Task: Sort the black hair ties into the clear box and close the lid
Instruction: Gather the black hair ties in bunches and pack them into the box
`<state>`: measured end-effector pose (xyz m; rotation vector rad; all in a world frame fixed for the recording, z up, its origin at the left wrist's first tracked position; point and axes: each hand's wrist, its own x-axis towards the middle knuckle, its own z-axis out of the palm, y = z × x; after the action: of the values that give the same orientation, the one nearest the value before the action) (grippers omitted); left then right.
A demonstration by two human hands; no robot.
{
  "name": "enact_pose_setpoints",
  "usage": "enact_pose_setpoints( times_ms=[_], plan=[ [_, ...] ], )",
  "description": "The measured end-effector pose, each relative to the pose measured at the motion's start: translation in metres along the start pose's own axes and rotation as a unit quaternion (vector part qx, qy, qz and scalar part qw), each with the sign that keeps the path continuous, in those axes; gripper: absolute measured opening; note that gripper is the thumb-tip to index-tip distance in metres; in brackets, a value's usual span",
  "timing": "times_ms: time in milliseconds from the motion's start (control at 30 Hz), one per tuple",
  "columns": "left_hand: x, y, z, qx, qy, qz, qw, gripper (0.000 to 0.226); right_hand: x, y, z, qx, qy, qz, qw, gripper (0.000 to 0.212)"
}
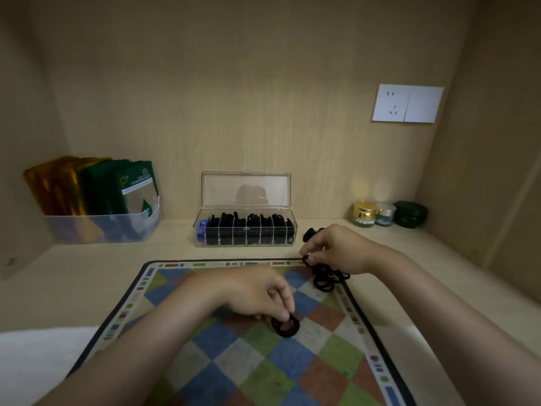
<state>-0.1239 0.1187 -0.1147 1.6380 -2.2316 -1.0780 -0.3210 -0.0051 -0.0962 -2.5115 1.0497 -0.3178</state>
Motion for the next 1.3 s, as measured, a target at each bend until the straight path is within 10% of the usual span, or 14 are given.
enact_pose_setpoints(
  times_ms=[767,1300],
  plan=[
    [0.081,0.013,0.002,0.072,0.163,0.028,0.984,0.017,0.022,0.029,0.006,-0.16,-0.053,-0.023,0.985,0.02],
    [0.108,0.014,-0.015,0.118,0.117,0.032,0.986,0.016,0.017,0.066,-0.018,0.131,-0.058,-0.004,0.99,0.02]
  ],
)
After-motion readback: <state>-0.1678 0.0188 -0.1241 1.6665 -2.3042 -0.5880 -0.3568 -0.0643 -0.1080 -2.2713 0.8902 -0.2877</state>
